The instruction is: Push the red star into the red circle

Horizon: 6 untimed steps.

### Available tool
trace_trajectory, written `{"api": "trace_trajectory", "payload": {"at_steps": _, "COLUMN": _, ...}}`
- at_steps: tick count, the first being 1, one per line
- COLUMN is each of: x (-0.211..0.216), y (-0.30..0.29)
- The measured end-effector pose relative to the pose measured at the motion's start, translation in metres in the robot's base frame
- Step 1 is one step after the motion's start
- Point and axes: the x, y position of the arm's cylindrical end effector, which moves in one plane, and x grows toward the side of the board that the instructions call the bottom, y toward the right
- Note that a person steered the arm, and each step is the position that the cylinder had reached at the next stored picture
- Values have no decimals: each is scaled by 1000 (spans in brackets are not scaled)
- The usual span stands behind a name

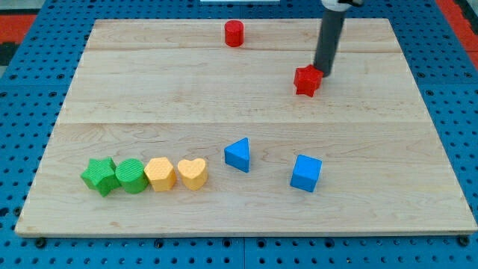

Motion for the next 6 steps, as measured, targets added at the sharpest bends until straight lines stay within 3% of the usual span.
{"api": "trace_trajectory", "payload": {"at_steps": 1, "x": 42, "y": -13}}
{"api": "trace_trajectory", "payload": {"at_steps": 3, "x": -80, "y": -123}}
{"api": "trace_trajectory", "payload": {"at_steps": 5, "x": -33, "y": -114}}
{"api": "trace_trajectory", "payload": {"at_steps": 6, "x": -71, "y": -70}}
